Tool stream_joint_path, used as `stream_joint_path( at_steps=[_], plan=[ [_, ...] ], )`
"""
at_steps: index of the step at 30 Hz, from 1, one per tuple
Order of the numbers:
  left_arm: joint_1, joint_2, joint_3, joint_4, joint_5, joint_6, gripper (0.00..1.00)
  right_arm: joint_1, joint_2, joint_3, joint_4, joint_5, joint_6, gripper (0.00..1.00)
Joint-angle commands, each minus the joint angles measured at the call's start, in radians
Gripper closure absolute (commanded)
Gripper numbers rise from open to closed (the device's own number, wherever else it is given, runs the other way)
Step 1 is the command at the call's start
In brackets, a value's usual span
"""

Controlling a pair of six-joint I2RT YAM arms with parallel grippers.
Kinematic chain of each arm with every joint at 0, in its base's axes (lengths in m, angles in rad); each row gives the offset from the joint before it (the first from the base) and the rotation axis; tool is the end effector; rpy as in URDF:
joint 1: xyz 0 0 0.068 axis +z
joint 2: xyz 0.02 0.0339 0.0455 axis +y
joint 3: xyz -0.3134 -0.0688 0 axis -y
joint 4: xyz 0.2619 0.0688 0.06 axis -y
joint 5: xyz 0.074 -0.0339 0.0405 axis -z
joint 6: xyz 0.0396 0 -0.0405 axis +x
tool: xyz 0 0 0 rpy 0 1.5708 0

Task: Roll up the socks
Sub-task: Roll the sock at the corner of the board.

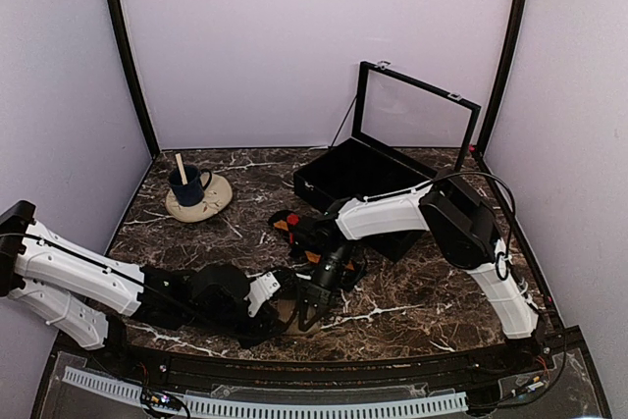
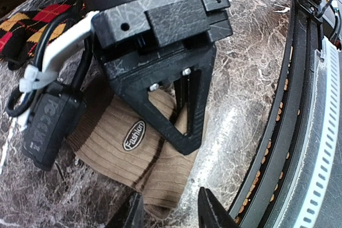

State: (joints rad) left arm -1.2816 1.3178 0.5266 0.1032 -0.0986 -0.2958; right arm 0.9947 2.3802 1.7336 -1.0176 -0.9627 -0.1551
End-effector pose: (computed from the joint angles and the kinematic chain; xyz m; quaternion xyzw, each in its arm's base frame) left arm 0.0767 -0.2442 0.2008 0.4088 0.8055 -0.2713 0.3323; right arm 0.2359 0.4228 0.1236 0.4633 -0.7548 -0.4054 0.2263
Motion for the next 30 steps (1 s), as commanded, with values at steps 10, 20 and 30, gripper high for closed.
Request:
stream_joint_path(
  at_steps=[10, 20, 30],
  plan=[
    [-0.01, 0.065, 0.069, -0.037, 0.113, 0.158, 0.62, 0.012, -0.033, -0.028, -0.011, 0.001, 0.009, 1.0],
    [-0.011, 0.14, 0.108, -0.058, 0.091, 0.209, 0.61, 0.012, -0.036, -0.033, -0.02, -0.008, -0.003, 1.0],
    [-0.01, 0.201, 0.135, -0.07, 0.078, 0.251, 0.63, 0.012, -0.037, -0.03, -0.034, -0.017, -0.02, 1.0]
  ],
)
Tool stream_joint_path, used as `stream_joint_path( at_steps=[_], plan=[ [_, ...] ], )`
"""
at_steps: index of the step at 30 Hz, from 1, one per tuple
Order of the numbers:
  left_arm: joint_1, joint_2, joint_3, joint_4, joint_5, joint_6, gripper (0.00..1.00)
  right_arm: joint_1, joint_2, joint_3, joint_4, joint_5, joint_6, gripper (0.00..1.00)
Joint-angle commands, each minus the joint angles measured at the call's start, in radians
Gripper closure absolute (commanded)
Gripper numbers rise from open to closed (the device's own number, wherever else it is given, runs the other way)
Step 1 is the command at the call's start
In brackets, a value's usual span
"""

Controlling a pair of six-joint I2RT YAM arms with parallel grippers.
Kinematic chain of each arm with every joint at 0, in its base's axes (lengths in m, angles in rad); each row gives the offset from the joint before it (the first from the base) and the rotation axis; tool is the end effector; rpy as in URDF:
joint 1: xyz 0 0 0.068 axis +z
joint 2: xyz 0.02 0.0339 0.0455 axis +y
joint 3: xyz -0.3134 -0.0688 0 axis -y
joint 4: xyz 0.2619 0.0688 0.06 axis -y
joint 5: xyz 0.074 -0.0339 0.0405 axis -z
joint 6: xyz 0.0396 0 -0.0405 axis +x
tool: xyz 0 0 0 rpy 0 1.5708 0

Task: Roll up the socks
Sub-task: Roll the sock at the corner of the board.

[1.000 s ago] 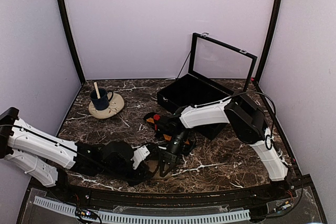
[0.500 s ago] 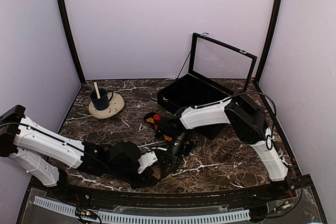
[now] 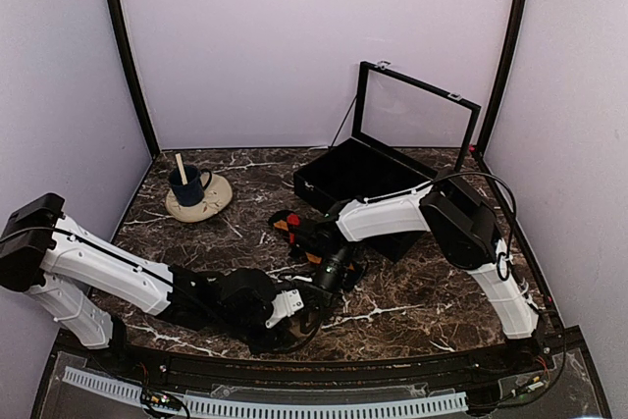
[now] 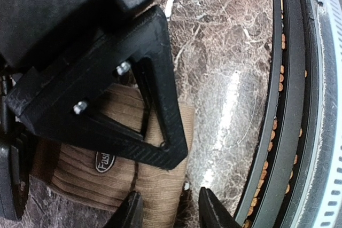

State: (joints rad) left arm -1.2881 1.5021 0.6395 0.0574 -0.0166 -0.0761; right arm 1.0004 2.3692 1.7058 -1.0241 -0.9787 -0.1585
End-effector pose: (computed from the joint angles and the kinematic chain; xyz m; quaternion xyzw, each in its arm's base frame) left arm 0.0824 -0.2813 0.1844 0.5258 0.7642 -0.2295 0.2948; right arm 0.2297 0.4189 0.1228 0.4595 -0.7523 -0.4073 0.2387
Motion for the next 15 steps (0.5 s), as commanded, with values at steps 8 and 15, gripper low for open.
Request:
stream_joint_path(
  at_steps=[8, 15],
  plan=[
    [-0.004, 0.048, 0.02, -0.036, -0.009, 0.021, 0.71, 0.004, -0.031, -0.01, -0.03, -0.012, -0.026, 1.0],
    [-0.001, 0.095, 0.038, -0.037, -0.006, 0.025, 0.81, 0.004, -0.041, -0.029, -0.028, -0.017, -0.03, 1.0]
  ],
)
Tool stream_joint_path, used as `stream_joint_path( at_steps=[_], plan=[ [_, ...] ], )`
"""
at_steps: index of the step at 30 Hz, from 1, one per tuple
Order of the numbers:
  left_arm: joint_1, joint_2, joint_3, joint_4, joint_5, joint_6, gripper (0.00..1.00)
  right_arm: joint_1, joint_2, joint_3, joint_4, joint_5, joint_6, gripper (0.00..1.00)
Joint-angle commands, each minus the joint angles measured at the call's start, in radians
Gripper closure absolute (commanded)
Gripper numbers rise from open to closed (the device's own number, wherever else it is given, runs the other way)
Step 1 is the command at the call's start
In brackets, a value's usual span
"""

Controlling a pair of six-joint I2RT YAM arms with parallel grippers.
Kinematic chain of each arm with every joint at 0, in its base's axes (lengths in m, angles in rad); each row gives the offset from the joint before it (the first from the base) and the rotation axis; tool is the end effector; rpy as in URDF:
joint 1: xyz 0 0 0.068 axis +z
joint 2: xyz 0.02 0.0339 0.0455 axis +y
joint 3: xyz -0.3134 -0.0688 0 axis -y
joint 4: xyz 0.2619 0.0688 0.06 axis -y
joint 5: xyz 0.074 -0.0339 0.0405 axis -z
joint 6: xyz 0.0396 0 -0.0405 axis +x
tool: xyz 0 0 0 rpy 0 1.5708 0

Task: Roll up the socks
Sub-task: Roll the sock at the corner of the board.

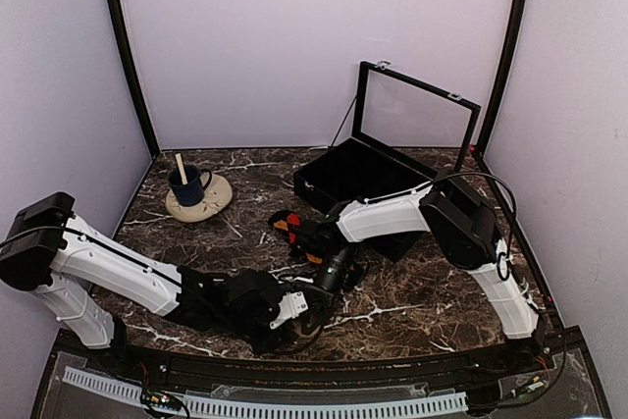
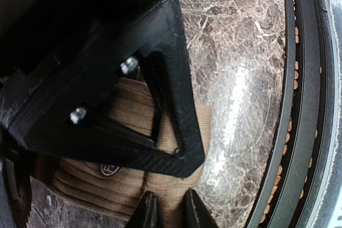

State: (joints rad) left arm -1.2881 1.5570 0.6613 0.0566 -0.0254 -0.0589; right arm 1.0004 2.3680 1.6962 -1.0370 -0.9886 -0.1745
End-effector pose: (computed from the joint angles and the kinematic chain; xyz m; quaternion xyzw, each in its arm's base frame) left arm 0.0852 -0.2898 0.1754 0.5347 0.7655 -0.2138 0.2870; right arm 0.2278 0.4163 0.1216 0.4595 -0.7491 -0.4091 0.2455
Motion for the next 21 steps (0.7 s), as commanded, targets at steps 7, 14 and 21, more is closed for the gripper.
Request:
stream_joint_path(
  at_steps=[7, 14, 21],
  plan=[
    [0.01, 0.073, 0.032, -0.057, 0.029, 0.011, 1.0, -0.002, -0.051, -0.037, -0.009, -0.002, -0.011, 1.0],
    [0.052, 0.046, 0.021, -0.078, 0.095, -0.019, 1.0, -0.021, -0.062, -0.048, 0.018, 0.014, 0.014, 0.97],
    [0.074, 0.015, 0.004, -0.107, 0.124, -0.031, 1.0, -0.049, -0.09, -0.074, 0.065, 0.002, 0.039, 0.81]
  ],
)
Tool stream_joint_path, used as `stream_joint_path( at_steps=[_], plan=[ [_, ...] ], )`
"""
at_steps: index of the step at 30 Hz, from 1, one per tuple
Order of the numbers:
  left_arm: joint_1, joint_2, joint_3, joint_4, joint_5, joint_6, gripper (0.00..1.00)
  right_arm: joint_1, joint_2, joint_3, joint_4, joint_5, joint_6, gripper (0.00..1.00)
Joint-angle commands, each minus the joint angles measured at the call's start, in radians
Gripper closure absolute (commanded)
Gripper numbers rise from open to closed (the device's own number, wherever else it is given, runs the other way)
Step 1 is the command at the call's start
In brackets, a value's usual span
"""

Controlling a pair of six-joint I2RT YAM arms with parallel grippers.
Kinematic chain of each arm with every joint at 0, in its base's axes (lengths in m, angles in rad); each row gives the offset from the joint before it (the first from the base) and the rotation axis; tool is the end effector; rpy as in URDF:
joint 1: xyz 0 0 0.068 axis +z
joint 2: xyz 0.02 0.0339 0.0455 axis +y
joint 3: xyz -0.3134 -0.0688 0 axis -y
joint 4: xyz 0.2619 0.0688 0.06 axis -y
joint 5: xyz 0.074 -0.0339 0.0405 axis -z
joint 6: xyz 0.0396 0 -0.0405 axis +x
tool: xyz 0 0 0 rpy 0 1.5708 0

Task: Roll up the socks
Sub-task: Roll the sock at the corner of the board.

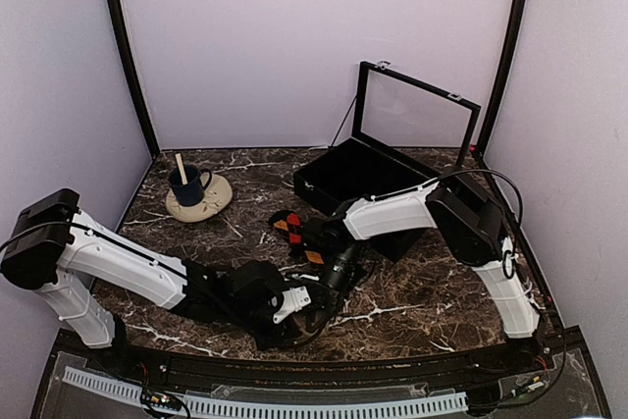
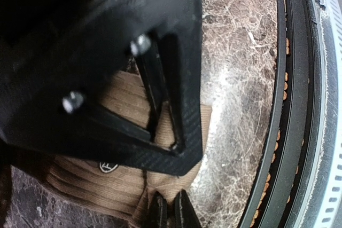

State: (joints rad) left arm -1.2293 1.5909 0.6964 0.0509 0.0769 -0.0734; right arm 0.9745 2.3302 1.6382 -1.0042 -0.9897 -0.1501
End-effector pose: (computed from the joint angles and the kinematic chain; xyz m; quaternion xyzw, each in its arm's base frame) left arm 0.1018 -0.2954 0.1754 0.5217 0.7748 -0.2440 0.2608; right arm 0.2330 0.4023 0.1249 0.4431 -0.7589 -0.4122 0.2404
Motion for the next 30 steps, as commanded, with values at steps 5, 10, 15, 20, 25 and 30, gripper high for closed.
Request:
stream_joint_path(
  at_steps=[5, 10, 15, 20, 25, 30],
  plan=[
    [0.022, -0.032, -0.041, -0.115, 0.041, -0.023, 1.0, -0.039, -0.076, -0.048, 0.065, -0.01, 0.03, 0.79],
    [0.025, -0.043, -0.042, -0.124, 0.05, -0.026, 1.0, -0.053, -0.095, -0.076, 0.094, -0.02, 0.043, 0.78],
    [0.027, -0.05, -0.037, -0.141, 0.056, -0.023, 1.0, -0.075, -0.133, -0.128, 0.17, -0.03, 0.092, 0.78],
    [0.029, -0.06, -0.036, -0.16, 0.065, -0.022, 1.0, -0.112, -0.185, -0.195, 0.281, -0.033, 0.168, 0.78],
    [0.035, -0.056, -0.006, -0.195, 0.079, -0.008, 1.0, -0.151, -0.273, -0.287, 0.432, -0.044, 0.275, 0.78],
    [0.062, -0.041, 0.04, -0.226, 0.128, 0.006, 1.0, -0.177, -0.371, -0.386, 0.577, 0.024, 0.394, 0.78]
  ],
)
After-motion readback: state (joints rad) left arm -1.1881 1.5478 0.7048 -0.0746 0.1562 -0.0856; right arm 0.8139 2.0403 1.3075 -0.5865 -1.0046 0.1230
